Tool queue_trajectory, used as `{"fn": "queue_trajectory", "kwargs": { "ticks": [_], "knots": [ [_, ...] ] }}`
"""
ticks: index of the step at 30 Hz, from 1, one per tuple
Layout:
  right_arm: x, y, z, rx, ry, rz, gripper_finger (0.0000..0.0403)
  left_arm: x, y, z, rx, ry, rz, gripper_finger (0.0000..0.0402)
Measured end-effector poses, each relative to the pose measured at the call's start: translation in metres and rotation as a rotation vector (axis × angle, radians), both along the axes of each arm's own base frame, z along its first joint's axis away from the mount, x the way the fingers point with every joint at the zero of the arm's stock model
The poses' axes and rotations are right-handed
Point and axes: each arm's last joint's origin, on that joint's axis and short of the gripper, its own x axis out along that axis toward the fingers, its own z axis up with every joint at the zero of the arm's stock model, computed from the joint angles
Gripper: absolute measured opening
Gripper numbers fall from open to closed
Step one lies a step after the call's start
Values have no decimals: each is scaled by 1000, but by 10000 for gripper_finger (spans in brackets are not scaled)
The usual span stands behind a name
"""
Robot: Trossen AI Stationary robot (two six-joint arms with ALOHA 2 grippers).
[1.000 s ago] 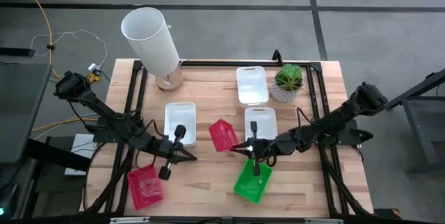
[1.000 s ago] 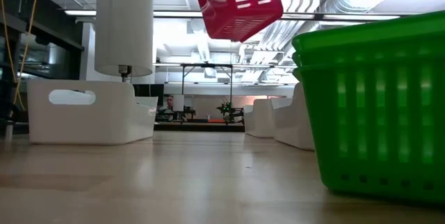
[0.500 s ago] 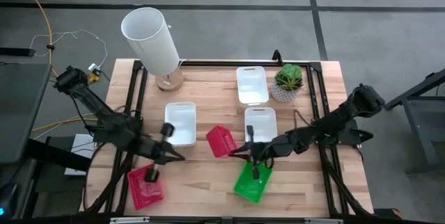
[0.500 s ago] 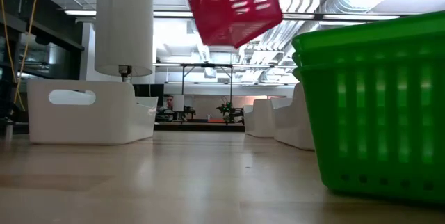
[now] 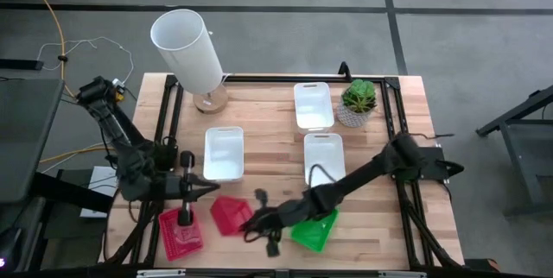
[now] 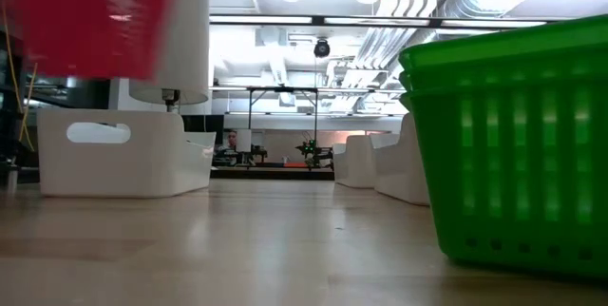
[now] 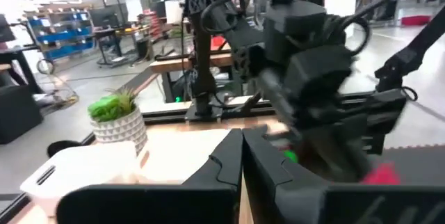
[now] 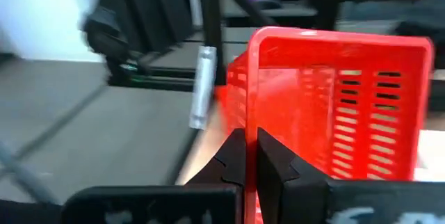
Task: Stack baskets by color
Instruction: Stack the right red bin on the left red bin
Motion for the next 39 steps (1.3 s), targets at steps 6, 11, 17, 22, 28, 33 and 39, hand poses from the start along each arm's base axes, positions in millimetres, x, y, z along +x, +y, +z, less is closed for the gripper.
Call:
{"fn": "queue_trajectory", "kwargs": {
  "ticks": [6,11,17,22,28,33,39],
  "knots": [
    [33,33,7,49,-74,126,0,-19,-11,0,46,2,119,0],
    [59,51,2,-9,-159,140,0,-31,-19,0,50,0,118,0],
    [95,49,-21,-50,-243,118,0,-38,-23,0,57,0,109,0],
    [116,43,-34,-76,-298,103,0,-40,-23,0,66,2,140,0],
    [124,26,-52,-65,-325,73,0,-40,-23,0,66,2,142,0],
    [127,20,-54,-76,-307,62,0,-40,-23,0,66,2,142,0],
    [128,18,-64,-110,-231,68,0,-40,-23,0,66,2,141,0]
  ]
}}
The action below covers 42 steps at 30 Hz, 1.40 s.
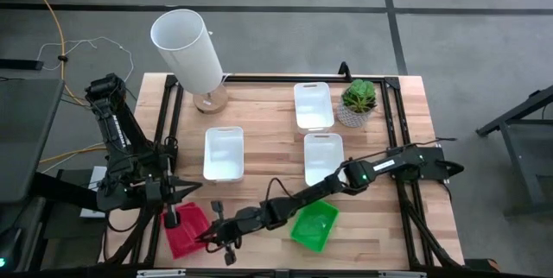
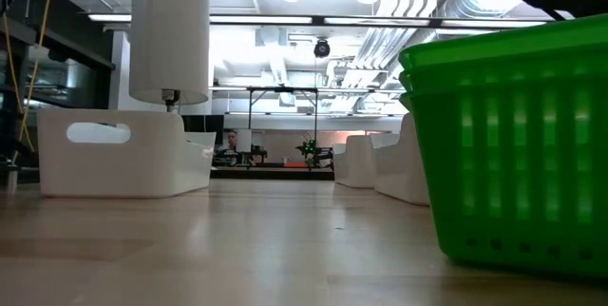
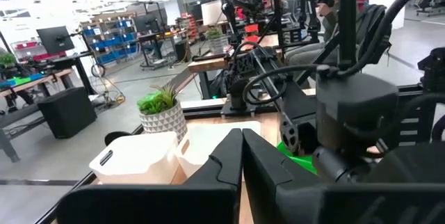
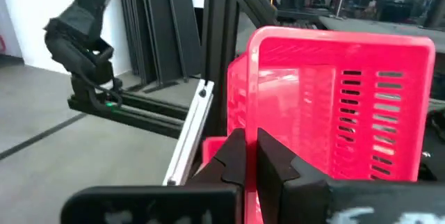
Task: Stack baskets by color
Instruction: Stack the right red bin on the left red bin
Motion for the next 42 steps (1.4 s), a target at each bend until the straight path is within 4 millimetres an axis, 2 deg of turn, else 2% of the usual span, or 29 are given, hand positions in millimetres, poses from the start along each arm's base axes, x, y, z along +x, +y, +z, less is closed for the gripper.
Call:
{"fn": "queue_trajectory", "kwargs": {
  "ticks": [4,8,14,26,33,38,42],
  "knots": [
    [0,-1,-6,-84,25,-58,0,0,0,0,-7,-2,-3,0],
    [-4,8,-7,-166,20,-108,0,0,-1,0,-7,-1,-26,0],
    [-10,14,-2,-242,150,-131,0,0,-1,0,-8,-2,-28,0],
    [-23,15,18,-323,274,-157,0,0,-1,0,-9,-1,-38,0],
    [-24,21,27,-306,216,-108,0,0,-1,0,-9,-1,-38,0],
    [-27,25,26,-474,186,-116,0,0,-1,0,-9,-1,-38,0],
    [-30,26,20,-652,190,17,0,0,-1,0,-12,-2,-38,0]
  ]
}}
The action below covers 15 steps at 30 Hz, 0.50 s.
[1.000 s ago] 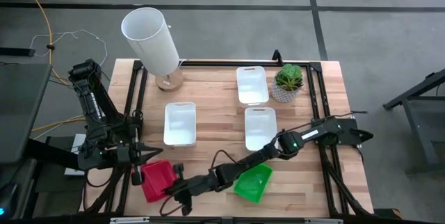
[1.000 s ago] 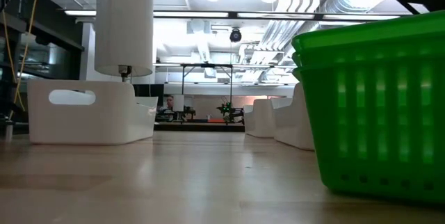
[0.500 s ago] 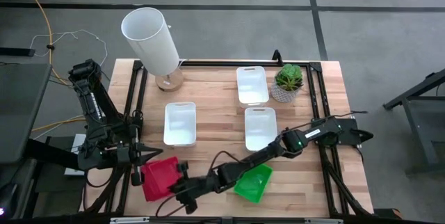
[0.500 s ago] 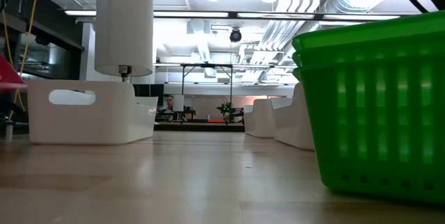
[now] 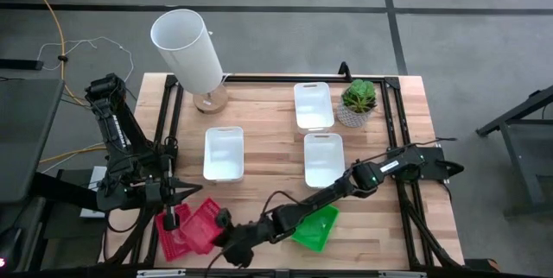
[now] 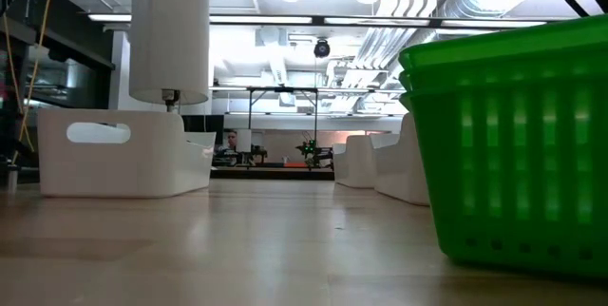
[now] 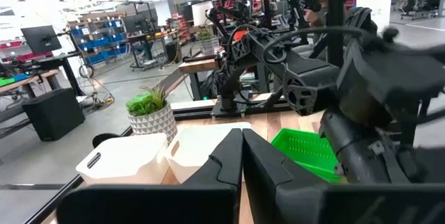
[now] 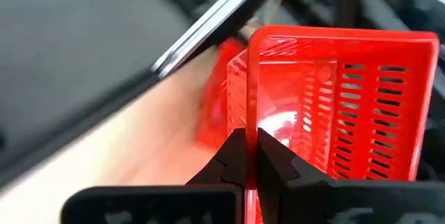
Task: Stack baskets by color
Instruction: Stack the right red bin on the left red bin
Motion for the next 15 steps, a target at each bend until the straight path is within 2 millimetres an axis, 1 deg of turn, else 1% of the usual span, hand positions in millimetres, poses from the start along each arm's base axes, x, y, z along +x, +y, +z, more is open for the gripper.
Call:
{"fn": "queue_trajectory", "kwargs": {
  "ticks": [2,4,7,10,13,15],
  "knots": [
    [-1,0,-4,-40,31,22,0,0,0,0,-7,-2,0,0],
    [-2,-1,-6,-61,45,-7,0,0,0,0,-22,-6,-10,0],
    [-10,1,-5,-167,85,-84,0,1,-3,0,-27,-2,-108,0],
    [-29,0,12,-258,190,-152,0,5,-4,-2,-35,2,-160,0],
    [-54,-5,36,-267,308,-266,0,13,-1,-4,-35,7,-124,0],
    [-67,-13,48,-271,375,-350,0,24,1,-8,-32,18,-136,0]
  ]
}}
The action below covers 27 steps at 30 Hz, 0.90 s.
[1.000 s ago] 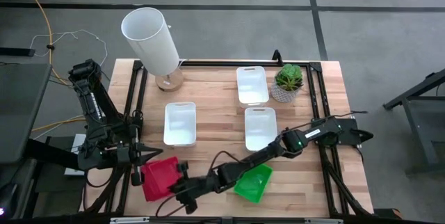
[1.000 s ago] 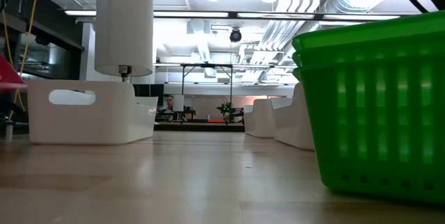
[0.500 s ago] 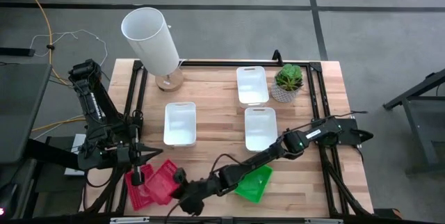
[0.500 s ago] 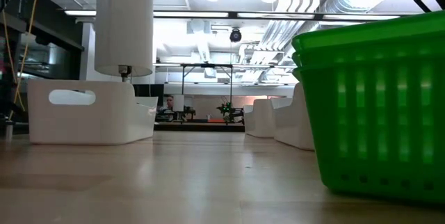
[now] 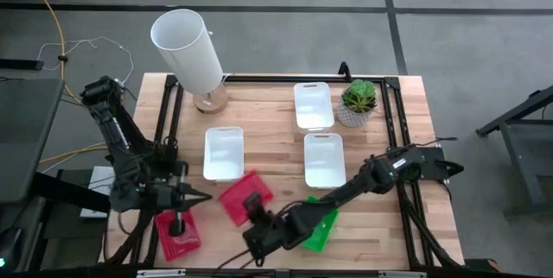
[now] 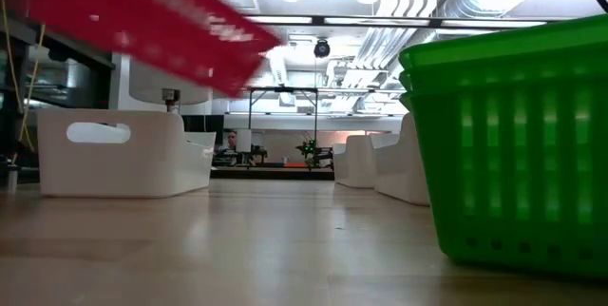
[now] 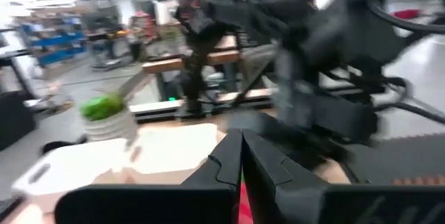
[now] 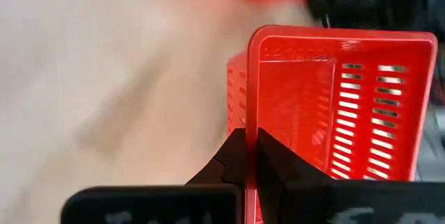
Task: Stack baskets by color
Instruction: Stack the right red bin on the left red bin
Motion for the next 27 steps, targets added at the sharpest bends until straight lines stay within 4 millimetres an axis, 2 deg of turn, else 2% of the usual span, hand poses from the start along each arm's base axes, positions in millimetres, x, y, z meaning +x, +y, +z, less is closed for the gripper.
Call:
{"fn": "queue_trajectory", "kwargs": {
  "ticks": [4,8,12,20,27],
  "knots": [
    [-24,-6,13,-67,79,-106,0,26,10,-7,-28,35,-71,0],
    [-48,-3,13,-63,212,-170,0,44,20,-10,-32,96,-130,0],
    [-60,-9,15,-75,280,-248,0,57,26,-18,-10,153,-107,0],
    [-80,-15,37,43,234,-280,0,66,26,-22,73,182,-131,0],
    [-87,-27,29,188,171,-226,0,81,29,-43,221,274,-83,13]
  ]
}}
